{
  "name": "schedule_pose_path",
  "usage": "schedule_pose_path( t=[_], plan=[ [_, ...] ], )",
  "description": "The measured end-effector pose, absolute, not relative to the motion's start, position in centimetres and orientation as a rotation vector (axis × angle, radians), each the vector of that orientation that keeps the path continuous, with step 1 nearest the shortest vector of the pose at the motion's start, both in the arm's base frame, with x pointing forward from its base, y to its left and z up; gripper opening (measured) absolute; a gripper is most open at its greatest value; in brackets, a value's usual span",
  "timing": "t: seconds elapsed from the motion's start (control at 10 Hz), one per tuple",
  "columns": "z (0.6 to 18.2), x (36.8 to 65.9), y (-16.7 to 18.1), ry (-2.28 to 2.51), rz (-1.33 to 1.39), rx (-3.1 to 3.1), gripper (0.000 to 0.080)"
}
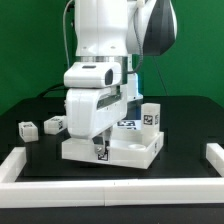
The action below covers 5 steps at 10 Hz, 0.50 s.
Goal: Assemble square table
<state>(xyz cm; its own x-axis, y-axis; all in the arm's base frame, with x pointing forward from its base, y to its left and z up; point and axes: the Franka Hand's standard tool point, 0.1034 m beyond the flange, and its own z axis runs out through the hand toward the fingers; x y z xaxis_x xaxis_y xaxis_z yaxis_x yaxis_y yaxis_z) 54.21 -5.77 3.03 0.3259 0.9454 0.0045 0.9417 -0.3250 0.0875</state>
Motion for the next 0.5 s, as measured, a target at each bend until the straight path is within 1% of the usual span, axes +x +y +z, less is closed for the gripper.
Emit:
schedule_pose_path(
  t=[0.2, 0.4, 0.5],
  plan=[
    [3.0, 54.5, -5.3, 1.776, 0.085, 2.506, 0.0057],
    [3.4, 57.6, -1.4, 1.866, 0.137, 2.410, 0.0057],
    [3.6, 59.0, -0.1, 1.924, 0.184, 2.317, 0.0057]
  ],
)
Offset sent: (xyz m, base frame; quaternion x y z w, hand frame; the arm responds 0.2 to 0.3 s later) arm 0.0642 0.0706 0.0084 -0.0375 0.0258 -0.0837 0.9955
